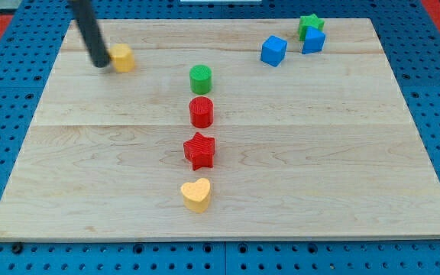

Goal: Move the yellow hexagon above the green circle

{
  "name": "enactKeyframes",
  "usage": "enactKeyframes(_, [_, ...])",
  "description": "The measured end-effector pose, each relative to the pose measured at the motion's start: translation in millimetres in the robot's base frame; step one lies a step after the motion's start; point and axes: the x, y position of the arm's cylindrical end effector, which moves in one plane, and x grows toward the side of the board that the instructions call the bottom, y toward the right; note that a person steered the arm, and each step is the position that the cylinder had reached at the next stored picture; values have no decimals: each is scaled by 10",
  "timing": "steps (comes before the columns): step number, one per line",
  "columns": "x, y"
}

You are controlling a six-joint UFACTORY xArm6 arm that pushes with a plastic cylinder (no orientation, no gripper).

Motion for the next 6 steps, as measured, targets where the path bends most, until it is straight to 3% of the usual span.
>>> enactKeyframes(1, [-4, 461])
enactKeyframes(3, [-455, -38])
enactKeyframes(6, [-299, 1296])
